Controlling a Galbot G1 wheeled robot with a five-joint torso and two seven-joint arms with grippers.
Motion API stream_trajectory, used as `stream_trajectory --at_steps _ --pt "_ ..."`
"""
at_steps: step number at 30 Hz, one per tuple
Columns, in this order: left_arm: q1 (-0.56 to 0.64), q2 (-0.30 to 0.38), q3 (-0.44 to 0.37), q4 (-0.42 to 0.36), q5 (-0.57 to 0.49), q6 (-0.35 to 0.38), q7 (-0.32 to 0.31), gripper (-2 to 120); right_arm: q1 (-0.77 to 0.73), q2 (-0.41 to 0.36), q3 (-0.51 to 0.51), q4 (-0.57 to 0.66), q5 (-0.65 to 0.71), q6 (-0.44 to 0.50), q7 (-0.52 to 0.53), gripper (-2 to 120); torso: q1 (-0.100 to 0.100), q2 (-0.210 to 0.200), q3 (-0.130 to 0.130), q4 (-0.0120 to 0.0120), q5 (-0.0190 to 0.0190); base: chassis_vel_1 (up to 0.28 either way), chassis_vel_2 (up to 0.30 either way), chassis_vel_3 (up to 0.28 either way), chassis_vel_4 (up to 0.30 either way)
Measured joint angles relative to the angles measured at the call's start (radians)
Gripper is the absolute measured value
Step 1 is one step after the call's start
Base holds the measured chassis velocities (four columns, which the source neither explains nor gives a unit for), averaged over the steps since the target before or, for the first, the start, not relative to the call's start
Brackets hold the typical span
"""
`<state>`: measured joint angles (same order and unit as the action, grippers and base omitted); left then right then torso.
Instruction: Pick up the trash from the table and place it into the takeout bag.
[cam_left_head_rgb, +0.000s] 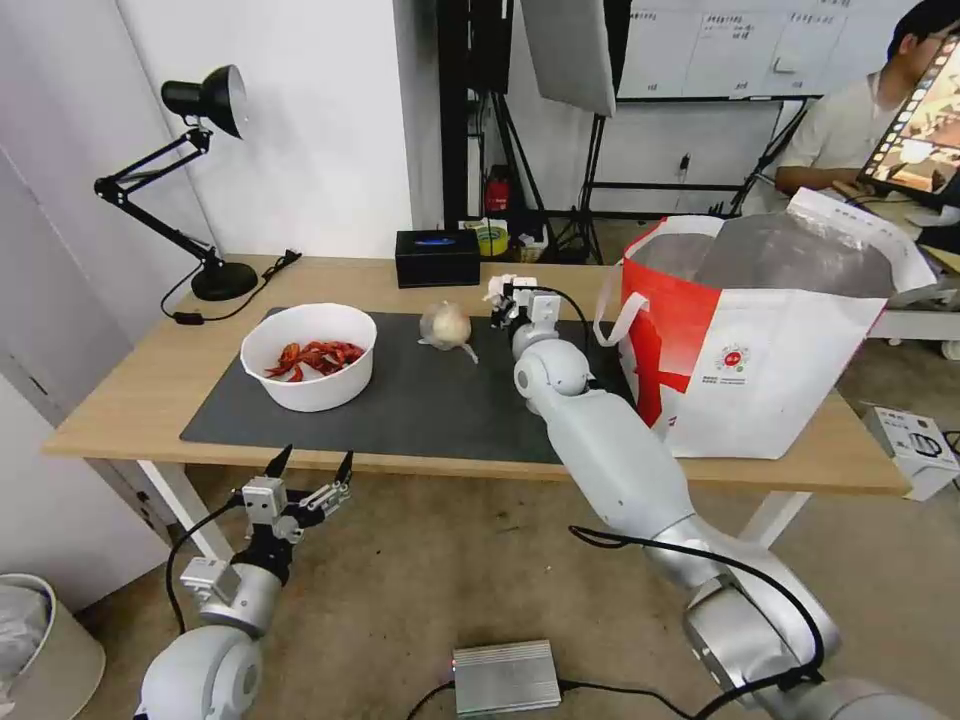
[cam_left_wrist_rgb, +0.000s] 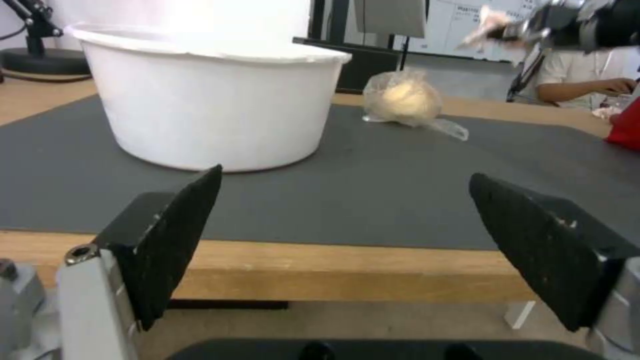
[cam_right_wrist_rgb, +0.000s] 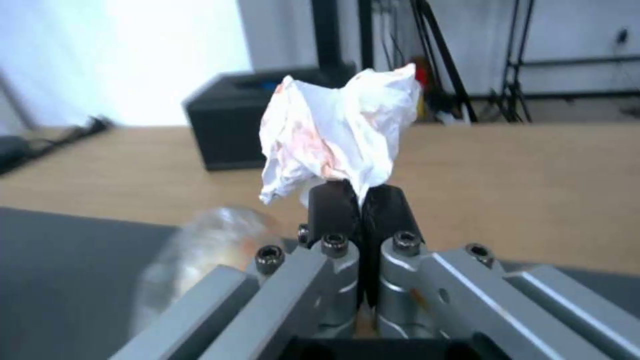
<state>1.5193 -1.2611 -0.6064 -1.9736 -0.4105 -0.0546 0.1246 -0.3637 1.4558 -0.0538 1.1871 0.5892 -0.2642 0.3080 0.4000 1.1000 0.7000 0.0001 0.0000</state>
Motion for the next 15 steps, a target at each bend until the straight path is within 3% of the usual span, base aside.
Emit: stream_trajectory --at_steps 10,15 --pt "0.009 0.007 -0.008 0.008 -0.024 -0.002 0.003 100 -0.067 -0.058 -0.018 0.203 -0.029 0.086 -0.030 0 0.000 0.000 0.000 -0.0002 0.0001 0.000 0.000 0.000 0.000" --pt "0.005 0.001 -0.003 0.002 -0.028 0.001 0.003 100 -0.079 -0.083 -0.013 0.275 -0.063 0.186 -0.059 0 0.000 0.000 0.000 -0.0001 0.0001 0.000 0.000 0.000 0.000"
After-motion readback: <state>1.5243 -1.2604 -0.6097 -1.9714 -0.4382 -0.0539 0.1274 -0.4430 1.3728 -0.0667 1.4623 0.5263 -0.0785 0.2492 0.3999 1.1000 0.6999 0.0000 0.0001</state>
